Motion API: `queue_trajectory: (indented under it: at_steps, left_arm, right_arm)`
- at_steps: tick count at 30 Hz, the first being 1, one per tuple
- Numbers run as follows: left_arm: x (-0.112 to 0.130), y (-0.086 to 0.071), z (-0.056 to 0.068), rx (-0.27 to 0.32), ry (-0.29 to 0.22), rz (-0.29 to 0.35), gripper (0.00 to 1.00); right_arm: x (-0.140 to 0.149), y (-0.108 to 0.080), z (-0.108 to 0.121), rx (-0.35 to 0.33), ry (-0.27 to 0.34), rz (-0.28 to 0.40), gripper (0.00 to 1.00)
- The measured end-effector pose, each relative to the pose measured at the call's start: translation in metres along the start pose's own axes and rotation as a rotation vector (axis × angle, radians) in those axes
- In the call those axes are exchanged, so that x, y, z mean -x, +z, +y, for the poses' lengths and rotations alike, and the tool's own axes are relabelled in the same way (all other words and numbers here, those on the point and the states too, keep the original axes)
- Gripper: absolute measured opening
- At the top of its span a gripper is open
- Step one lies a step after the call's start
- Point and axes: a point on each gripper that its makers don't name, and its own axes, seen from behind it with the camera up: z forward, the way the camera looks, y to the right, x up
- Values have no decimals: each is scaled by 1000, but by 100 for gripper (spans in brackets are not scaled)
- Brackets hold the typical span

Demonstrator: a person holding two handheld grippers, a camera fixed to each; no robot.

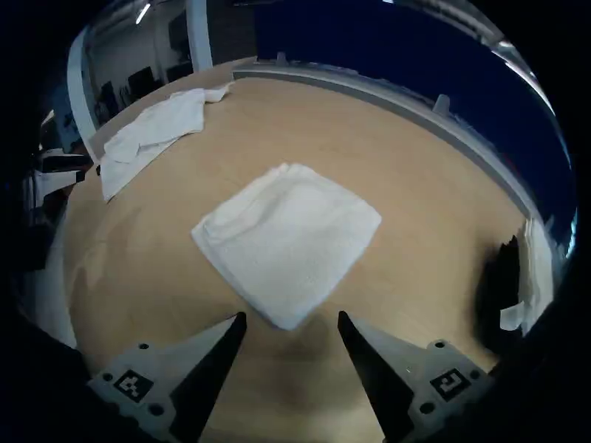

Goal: Fold towel

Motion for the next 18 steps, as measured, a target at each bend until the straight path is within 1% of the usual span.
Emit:
queue_trajectory:
  at_steps: [2,8,12,18]
  left_arm:
    - [0,0,0,0,0,1,92]
    - [-1,-1,-2,-1,-2,3,92]
    - [-1,-2,-3,-3,-2,3,92]
    - [0,-4,-3,-2,-1,4,92]
  right_arm:
    - [2,1,-1,-1,2,-4,78]
    - [8,4,-5,-14,8,-14,64]
    - [10,4,-8,-25,14,-19,52]
    - [15,7,-6,-24,33,-30,35]
